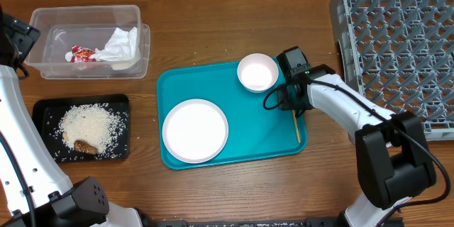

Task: Sort waste into correct bins and load items into the dishwasher
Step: 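Grasp the wooden chopsticks at the teal tray's right edge with the right gripper, then lift the chopsticks and carry them to the grey rack's right side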

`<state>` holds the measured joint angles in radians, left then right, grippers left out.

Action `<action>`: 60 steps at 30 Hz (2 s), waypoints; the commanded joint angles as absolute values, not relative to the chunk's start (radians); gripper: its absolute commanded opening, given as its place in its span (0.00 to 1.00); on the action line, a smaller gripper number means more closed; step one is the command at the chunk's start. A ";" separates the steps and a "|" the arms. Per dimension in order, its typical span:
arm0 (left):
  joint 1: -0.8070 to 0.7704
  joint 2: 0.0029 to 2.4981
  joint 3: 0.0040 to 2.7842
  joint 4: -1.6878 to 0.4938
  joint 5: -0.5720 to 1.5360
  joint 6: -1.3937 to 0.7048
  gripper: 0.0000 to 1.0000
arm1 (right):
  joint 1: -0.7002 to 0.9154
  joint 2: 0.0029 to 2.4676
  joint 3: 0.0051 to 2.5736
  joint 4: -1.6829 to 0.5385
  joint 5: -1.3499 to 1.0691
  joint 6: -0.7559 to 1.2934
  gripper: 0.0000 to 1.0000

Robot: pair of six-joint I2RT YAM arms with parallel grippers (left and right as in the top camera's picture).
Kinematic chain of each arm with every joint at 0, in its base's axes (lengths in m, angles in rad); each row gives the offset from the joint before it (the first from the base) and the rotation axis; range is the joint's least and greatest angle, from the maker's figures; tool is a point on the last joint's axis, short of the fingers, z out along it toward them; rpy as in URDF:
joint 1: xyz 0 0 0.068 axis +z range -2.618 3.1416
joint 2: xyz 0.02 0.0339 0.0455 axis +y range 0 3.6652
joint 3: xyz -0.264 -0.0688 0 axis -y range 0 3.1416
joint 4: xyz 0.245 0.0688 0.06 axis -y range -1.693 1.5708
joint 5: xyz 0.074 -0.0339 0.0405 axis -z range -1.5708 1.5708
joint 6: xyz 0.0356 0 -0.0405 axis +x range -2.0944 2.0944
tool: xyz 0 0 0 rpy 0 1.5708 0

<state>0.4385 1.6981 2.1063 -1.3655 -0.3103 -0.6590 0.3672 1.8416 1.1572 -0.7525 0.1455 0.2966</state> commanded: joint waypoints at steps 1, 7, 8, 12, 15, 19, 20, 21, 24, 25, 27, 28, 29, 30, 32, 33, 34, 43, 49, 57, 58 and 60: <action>0.438 1.702 2.111 -1.365 -0.321 -0.677 1.00 | 0.366 1.843 1.121 -0.737 0.136 0.312 0.38; 0.438 1.703 2.111 -1.365 -0.321 -0.677 1.00 | 0.366 1.843 1.111 -0.741 0.111 0.316 0.37; 0.438 1.703 2.111 -1.365 -0.321 -0.677 1.00 | 0.366 1.843 1.111 -0.741 0.112 0.316 0.34; 0.438 1.704 2.111 -1.365 -0.321 -0.677 1.00 | 0.366 1.843 1.111 -0.740 0.111 0.320 0.33; 0.438 1.705 2.111 -1.365 -0.321 -0.677 1.00 | 0.366 1.843 1.111 -0.737 0.111 0.319 0.32; 0.438 1.705 2.111 -1.364 -0.321 -0.677 1.00 | 0.366 1.862 1.111 -0.729 0.111 0.319 0.26; 0.438 1.705 2.111 -1.365 -0.321 -0.677 1.00 | 0.366 1.874 1.111 -0.726 0.111 0.319 0.24; 0.438 1.706 2.111 -1.364 -0.321 -0.677 1.00 | 0.366 1.879 1.111 -0.725 0.111 0.320 0.22; 0.438 1.706 2.111 -1.365 -0.321 -0.677 1.00 | 0.366 1.906 1.111 -0.723 0.110 0.330 0.13; 0.438 1.706 2.111 -1.365 -0.321 -0.677 1.00 | 0.366 1.912 1.111 -0.724 0.111 0.340 0.10; 0.438 1.706 2.111 -1.365 -0.321 -0.677 1.00 | 0.366 1.921 1.111 -0.727 0.109 0.342 0.04; 0.438 1.706 2.111 -1.365 -0.321 -0.677 1.00 | 0.365 1.921 1.111 -0.729 0.105 0.342 0.04; 0.438 1.706 2.111 -1.365 -0.321 -0.677 1.00 | 0.365 1.918 1.115 -0.736 0.102 0.342 0.04; 0.438 1.706 2.111 -1.365 -0.321 -0.677 1.00 | 0.365 1.915 1.122 -0.747 0.103 0.341 0.04; 0.438 1.706 2.111 -1.365 -0.321 -0.677 1.00 | 0.362 1.906 1.150 -0.784 0.104 0.334 0.04; 0.438 1.706 2.111 -1.364 -0.321 -0.677 1.00 | 0.356 1.899 1.175 -0.812 0.104 0.323 0.04; 0.438 1.706 2.111 -1.365 -0.321 -0.677 1.00 | 0.349 1.892 1.200 -0.839 0.104 0.311 0.04; 0.438 1.706 2.111 -1.365 -0.321 -0.677 1.00 | 0.186 1.863 1.647 -1.143 0.100 0.224 0.04; 0.438 1.706 2.111 -1.365 -0.321 -0.677 1.00 | 0.029 1.863 1.856 -1.130 0.100 0.147 0.04; 0.438 1.706 2.111 -1.364 -0.321 -0.677 1.00 | -0.172 1.863 1.868 -0.960 0.071 0.041 0.04; 0.438 1.706 2.111 -1.365 -0.321 -0.677 1.00 | -0.187 1.863 1.868 -0.942 0.054 -0.002 0.04; 0.438 1.706 2.111 -1.365 -0.321 -0.677 1.00 | -0.214 1.865 1.864 -0.903 0.020 -0.094 0.04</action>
<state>0.4385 1.6981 2.1063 -1.3651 -0.3099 -0.6590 -0.1974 1.8805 1.8496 -0.9310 0.0738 0.0490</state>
